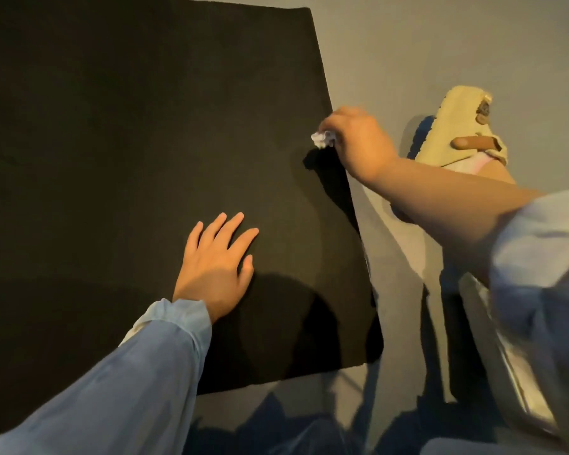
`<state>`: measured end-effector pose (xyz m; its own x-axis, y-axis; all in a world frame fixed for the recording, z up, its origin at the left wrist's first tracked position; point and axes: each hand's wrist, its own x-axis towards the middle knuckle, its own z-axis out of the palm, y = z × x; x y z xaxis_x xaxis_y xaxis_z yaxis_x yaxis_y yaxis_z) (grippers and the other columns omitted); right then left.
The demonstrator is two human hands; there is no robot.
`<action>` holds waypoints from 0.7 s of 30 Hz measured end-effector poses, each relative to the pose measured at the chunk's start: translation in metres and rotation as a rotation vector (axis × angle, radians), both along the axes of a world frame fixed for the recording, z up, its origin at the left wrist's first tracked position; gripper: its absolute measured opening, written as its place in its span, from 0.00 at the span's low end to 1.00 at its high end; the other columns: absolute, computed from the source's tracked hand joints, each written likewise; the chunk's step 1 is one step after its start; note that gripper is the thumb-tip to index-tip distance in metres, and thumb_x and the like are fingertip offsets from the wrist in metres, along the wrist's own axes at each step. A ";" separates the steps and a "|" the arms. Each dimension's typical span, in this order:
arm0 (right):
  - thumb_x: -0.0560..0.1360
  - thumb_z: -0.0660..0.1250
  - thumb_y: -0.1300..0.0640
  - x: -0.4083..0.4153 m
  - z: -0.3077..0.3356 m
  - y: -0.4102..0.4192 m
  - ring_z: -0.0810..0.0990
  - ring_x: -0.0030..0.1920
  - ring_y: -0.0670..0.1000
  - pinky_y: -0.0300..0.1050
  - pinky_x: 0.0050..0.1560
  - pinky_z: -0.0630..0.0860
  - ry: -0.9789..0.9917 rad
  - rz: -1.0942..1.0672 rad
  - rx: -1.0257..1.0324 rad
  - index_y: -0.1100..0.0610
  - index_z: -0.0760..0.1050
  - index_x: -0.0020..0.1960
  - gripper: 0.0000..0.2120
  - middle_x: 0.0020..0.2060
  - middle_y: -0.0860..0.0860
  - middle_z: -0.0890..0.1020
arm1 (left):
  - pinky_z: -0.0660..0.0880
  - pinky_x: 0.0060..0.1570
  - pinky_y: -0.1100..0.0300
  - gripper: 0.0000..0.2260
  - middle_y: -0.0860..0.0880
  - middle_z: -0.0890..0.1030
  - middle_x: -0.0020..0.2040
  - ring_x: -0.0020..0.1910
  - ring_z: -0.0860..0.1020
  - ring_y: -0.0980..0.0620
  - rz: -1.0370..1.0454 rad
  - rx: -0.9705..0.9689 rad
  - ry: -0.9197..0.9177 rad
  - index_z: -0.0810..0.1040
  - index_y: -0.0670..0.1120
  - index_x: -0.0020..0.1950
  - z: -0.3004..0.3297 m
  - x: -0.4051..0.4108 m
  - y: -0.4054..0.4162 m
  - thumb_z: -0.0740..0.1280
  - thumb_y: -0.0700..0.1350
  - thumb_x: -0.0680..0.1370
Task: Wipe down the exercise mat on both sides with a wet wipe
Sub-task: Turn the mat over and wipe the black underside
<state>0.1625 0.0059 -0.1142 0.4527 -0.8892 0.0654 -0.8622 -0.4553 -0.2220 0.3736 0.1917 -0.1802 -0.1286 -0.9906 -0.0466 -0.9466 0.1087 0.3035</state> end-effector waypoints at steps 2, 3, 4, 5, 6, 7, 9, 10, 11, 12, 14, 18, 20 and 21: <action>0.76 0.60 0.67 0.008 -0.008 -0.025 0.73 0.56 0.61 0.48 0.53 0.67 0.071 -0.048 0.013 0.63 0.77 0.57 0.12 0.57 0.60 0.75 | 0.56 0.69 0.45 0.18 0.44 0.72 0.69 0.70 0.67 0.42 0.008 -0.024 0.013 0.75 0.48 0.65 0.001 -0.001 0.001 0.62 0.46 0.76; 0.75 0.60 0.67 0.012 -0.012 -0.033 0.73 0.56 0.62 0.49 0.52 0.68 0.101 -0.064 0.019 0.63 0.76 0.57 0.12 0.57 0.61 0.74 | 0.55 0.69 0.45 0.18 0.44 0.72 0.69 0.70 0.67 0.42 0.013 -0.020 0.013 0.75 0.48 0.65 0.002 -0.001 0.000 0.63 0.46 0.75; 0.75 0.60 0.67 0.014 -0.018 -0.038 0.73 0.56 0.62 0.50 0.52 0.68 0.130 -0.074 0.025 0.63 0.76 0.57 0.12 0.57 0.61 0.74 | 0.54 0.70 0.46 0.18 0.45 0.71 0.69 0.70 0.66 0.43 0.018 -0.005 0.010 0.75 0.49 0.66 0.002 -0.001 0.000 0.64 0.46 0.75; 0.75 0.60 0.67 0.015 -0.023 -0.040 0.73 0.56 0.63 0.50 0.51 0.68 0.156 -0.080 0.036 0.64 0.76 0.56 0.12 0.56 0.61 0.74 | 0.52 0.70 0.47 0.19 0.46 0.69 0.71 0.71 0.65 0.44 0.023 0.017 0.004 0.74 0.51 0.67 0.002 -0.001 -0.001 0.65 0.47 0.76; 0.75 0.59 0.67 0.016 -0.028 -0.040 0.73 0.56 0.63 0.50 0.51 0.68 0.175 -0.082 0.051 0.64 0.76 0.56 0.12 0.56 0.62 0.74 | 0.50 0.71 0.48 0.20 0.47 0.68 0.72 0.72 0.63 0.45 0.026 0.036 0.001 0.72 0.52 0.68 0.002 -0.001 -0.002 0.64 0.48 0.76; 0.75 0.59 0.67 0.015 -0.032 -0.039 0.73 0.56 0.63 0.50 0.51 0.67 0.182 -0.084 0.066 0.64 0.76 0.56 0.11 0.55 0.62 0.74 | 0.48 0.71 0.49 0.20 0.48 0.66 0.73 0.73 0.61 0.46 0.029 0.046 0.000 0.71 0.53 0.69 0.002 -0.001 -0.002 0.63 0.49 0.76; 0.76 0.59 0.68 0.013 -0.037 -0.035 0.73 0.55 0.62 0.49 0.50 0.66 0.168 -0.095 0.091 0.64 0.76 0.56 0.11 0.55 0.63 0.74 | 0.47 0.72 0.50 0.20 0.49 0.65 0.73 0.74 0.59 0.47 0.031 0.049 -0.008 0.70 0.54 0.69 0.002 0.000 -0.003 0.62 0.49 0.77; 0.76 0.58 0.68 0.011 -0.038 -0.031 0.73 0.55 0.62 0.49 0.50 0.66 0.164 -0.091 0.095 0.64 0.76 0.56 0.12 0.55 0.63 0.74 | 0.47 0.72 0.50 0.20 0.49 0.66 0.73 0.74 0.60 0.47 0.031 0.044 -0.013 0.71 0.54 0.69 0.001 0.000 -0.004 0.62 0.49 0.77; 0.75 0.58 0.69 0.009 -0.038 -0.027 0.73 0.55 0.62 0.50 0.51 0.67 0.167 -0.074 0.095 0.64 0.76 0.56 0.12 0.55 0.63 0.75 | 0.48 0.72 0.49 0.20 0.48 0.66 0.73 0.73 0.61 0.46 0.033 0.038 -0.015 0.71 0.53 0.69 0.001 0.000 -0.004 0.63 0.49 0.76; 0.75 0.58 0.70 0.006 -0.037 -0.020 0.74 0.55 0.63 0.50 0.51 0.67 0.175 -0.047 0.098 0.64 0.76 0.56 0.13 0.55 0.62 0.75 | 0.50 0.71 0.48 0.20 0.48 0.67 0.72 0.73 0.62 0.45 0.035 0.032 -0.016 0.72 0.53 0.68 0.001 -0.001 -0.004 0.63 0.48 0.76; 0.74 0.59 0.70 -0.004 -0.035 -0.001 0.74 0.55 0.63 0.51 0.52 0.68 0.191 0.014 0.118 0.63 0.76 0.56 0.13 0.55 0.62 0.76 | 0.52 0.71 0.47 0.19 0.47 0.69 0.71 0.72 0.64 0.44 0.034 0.023 -0.017 0.73 0.52 0.67 0.000 -0.001 -0.004 0.65 0.48 0.75; 0.76 0.61 0.68 -0.028 -0.028 0.057 0.76 0.55 0.59 0.49 0.54 0.70 0.216 0.136 0.187 0.61 0.76 0.58 0.13 0.54 0.59 0.77 | 0.56 0.69 0.44 0.18 0.44 0.71 0.69 0.70 0.67 0.41 0.004 -0.056 -0.016 0.75 0.49 0.65 -0.004 0.001 -0.002 0.66 0.45 0.75; 0.76 0.61 0.66 -0.038 -0.023 0.091 0.76 0.55 0.57 0.50 0.55 0.71 0.230 0.159 0.251 0.59 0.76 0.59 0.13 0.54 0.57 0.77 | 0.54 0.70 0.44 0.18 0.44 0.70 0.70 0.71 0.65 0.42 0.003 -0.048 -0.015 0.74 0.49 0.66 -0.005 0.001 -0.002 0.63 0.46 0.76; 0.76 0.62 0.65 -0.043 -0.020 0.109 0.76 0.56 0.56 0.49 0.56 0.71 0.238 0.160 0.289 0.58 0.76 0.59 0.13 0.55 0.56 0.77 | 0.52 0.71 0.45 0.19 0.45 0.68 0.71 0.72 0.63 0.43 0.007 -0.027 -0.020 0.73 0.50 0.67 -0.006 0.001 -0.002 0.61 0.47 0.77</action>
<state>0.1197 0.1149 -0.1344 0.5595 -0.7726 -0.2999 -0.8281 -0.5363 -0.1633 0.3743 0.1892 -0.1859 -0.1210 -0.9924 -0.0220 -0.9532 0.1100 0.2816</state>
